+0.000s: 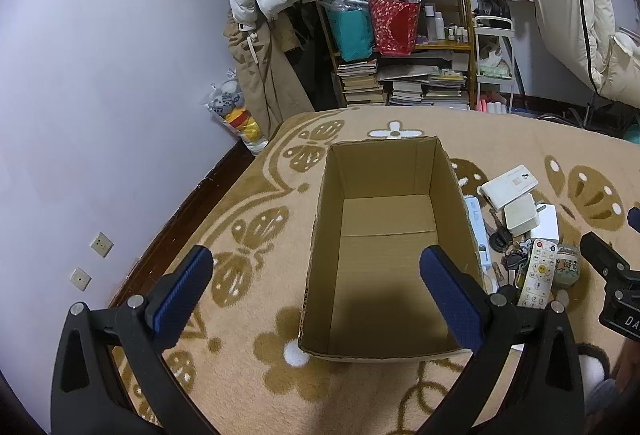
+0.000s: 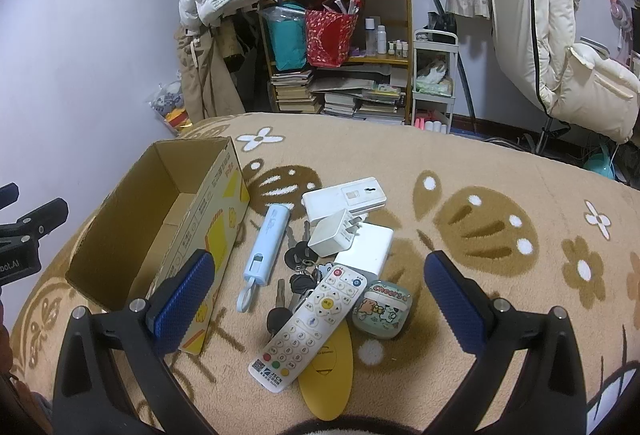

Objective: Organize rigid objects

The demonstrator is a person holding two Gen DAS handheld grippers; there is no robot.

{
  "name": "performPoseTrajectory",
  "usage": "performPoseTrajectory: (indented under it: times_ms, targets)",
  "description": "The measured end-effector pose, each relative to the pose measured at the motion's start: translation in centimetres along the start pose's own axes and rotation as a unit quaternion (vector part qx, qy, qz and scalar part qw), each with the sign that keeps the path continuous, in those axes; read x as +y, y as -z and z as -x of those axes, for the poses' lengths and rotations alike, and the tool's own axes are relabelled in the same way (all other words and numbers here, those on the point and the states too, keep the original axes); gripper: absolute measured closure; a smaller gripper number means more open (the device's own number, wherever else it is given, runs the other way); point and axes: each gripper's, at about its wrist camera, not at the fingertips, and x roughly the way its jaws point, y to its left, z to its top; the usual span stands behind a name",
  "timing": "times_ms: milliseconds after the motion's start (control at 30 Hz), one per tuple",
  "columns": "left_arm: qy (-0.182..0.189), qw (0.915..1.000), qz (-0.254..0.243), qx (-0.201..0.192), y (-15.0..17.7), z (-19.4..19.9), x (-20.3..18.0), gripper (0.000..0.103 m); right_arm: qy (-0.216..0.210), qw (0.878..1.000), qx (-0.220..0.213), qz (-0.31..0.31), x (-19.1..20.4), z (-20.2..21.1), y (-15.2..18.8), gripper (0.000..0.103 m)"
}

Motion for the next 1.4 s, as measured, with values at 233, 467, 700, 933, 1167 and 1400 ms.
performPoseTrajectory:
  times_ms: [233,467,700,933,1167,1400]
  targets:
    - [-0.001,1.0000,-0.004,0.000,0.1,0.0,0.0,0.001,0.000,1.000,0.001,-0.001,0.0,0.0,0.0,0.000]
    - [0.000,1.0000,-0.003,0.004,0.1,-0.1,-0.1,0.001,0.000,1.000,0.001,0.000,0.0,0.0,0.0,0.000]
    - [-0.001,1.0000,-0.004,0.004,0.1,-0.1,-0.1,0.001,0.000,1.000,0.001,0.000,0.0,0.0,0.0,0.000]
    - [0.001,1.0000,-0.004,0.006,0.0,-0.1,-0.1,0.001,0.001,1.000,0.001,0.001,0.1,0.0,0.0,0.000]
    - [0.003,1.0000,-0.006,0.007,-0.1,-0.2,-0.3,0.001,0.003,1.000,0.003,0.001,0.1,-0.5,0.4,0.000]
    - [0.003,0.9999,-0.010,0.009,-0.2,-0.2,-0.4,0.001,0.003,1.000,0.008,0.006,0.6,-1.3,1.4,0.000]
